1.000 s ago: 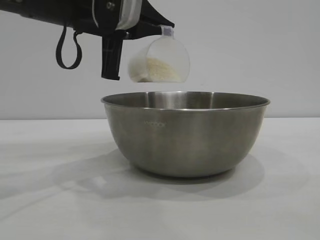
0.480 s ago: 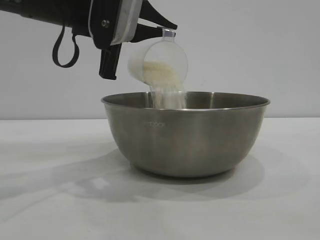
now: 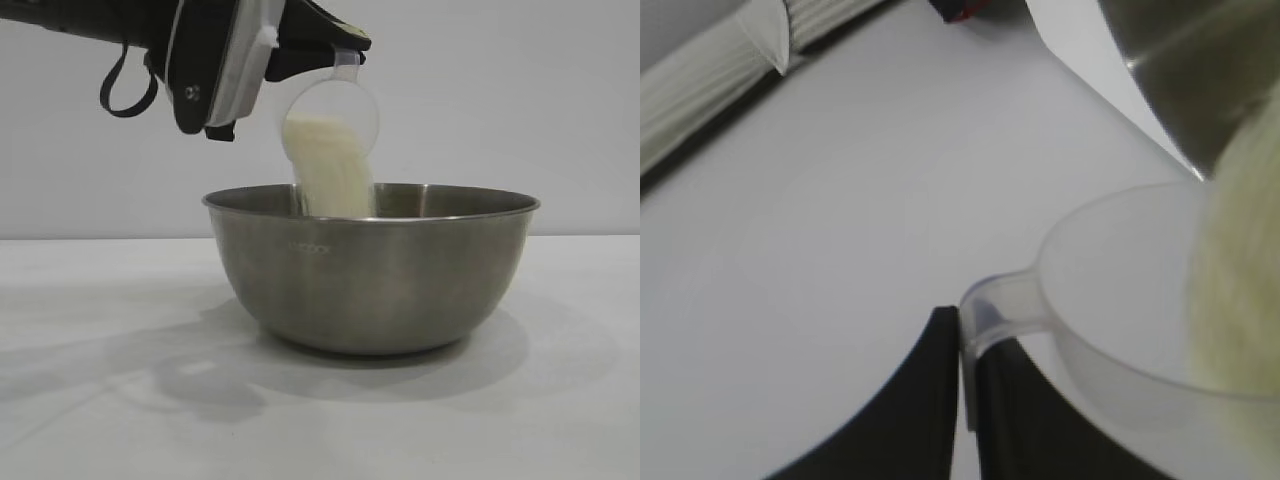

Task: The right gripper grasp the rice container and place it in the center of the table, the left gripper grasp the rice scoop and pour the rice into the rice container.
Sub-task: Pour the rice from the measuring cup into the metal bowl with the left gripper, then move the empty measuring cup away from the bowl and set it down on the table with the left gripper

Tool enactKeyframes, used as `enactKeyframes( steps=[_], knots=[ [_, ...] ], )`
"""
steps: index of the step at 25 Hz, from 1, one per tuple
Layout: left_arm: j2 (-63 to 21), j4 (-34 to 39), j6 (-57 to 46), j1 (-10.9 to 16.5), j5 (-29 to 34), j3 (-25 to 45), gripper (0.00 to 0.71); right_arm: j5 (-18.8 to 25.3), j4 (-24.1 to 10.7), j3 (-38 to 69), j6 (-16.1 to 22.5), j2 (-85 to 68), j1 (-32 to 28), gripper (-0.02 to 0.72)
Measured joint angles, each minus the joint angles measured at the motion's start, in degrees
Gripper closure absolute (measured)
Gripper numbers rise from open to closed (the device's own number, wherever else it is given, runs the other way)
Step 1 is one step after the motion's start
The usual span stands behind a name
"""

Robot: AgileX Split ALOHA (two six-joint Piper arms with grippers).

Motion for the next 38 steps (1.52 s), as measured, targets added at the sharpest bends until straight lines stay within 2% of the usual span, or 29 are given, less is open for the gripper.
enactKeyframes(
  steps=[5, 10, 14, 17, 22, 25, 27, 30, 35, 38],
  knots=[
    [0.0, 0.1, 2.8, 0.0, -2.2, -0.1, 0.710, 0.0, 0.0, 0.0, 0.0, 0.0, 0.0, 0.334],
    [0.0, -0.5, 1.3, 0.0, -2.2, -0.1, 0.710, 0.0, 0.0, 0.0, 0.0, 0.0, 0.0, 0.334],
    [0.0, -6.8, -16.3, 0.0, -2.2, -0.1, 0.710, 0.0, 0.0, 0.0, 0.0, 0.0, 0.0, 0.334],
    [0.0, -15.0, -35.2, 0.0, -2.2, -0.1, 0.710, 0.0, 0.0, 0.0, 0.0, 0.0, 0.0, 0.334],
    [0.0, -28.4, -72.3, 0.8, -2.6, 0.0, 0.710, 0.0, 0.0, 0.0, 0.0, 0.0, 0.0, 0.334],
    [-0.1, -37.8, -85.0, 2.1, -5.1, 2.8, 0.710, 0.0, 0.0, 0.0, 0.0, 0.0, 0.0, 0.334],
    [-1.3, -43.0, -91.1, 3.6, -5.1, 6.1, 0.710, 0.0, 0.0, 0.0, 0.0, 0.0, 0.0, 0.334],
    [-3.9, -47.4, -94.2, 6.0, -5.2, 12.7, 0.710, 0.0, 0.0, 0.0, 0.0, 0.0, 0.0, 0.334],
    [-4.4, -48.3, -95.9, 8.8, -5.2, 19.3, 0.710, 0.0, 0.0, 0.0, 0.0, 0.0, 0.0, 0.334],
    [-2.0, -48.3, -97.4, 10.3, -5.4, 21.5, 0.710, 0.0, 0.0, 0.0, 0.0, 0.0, 0.0, 0.334]
  ],
)
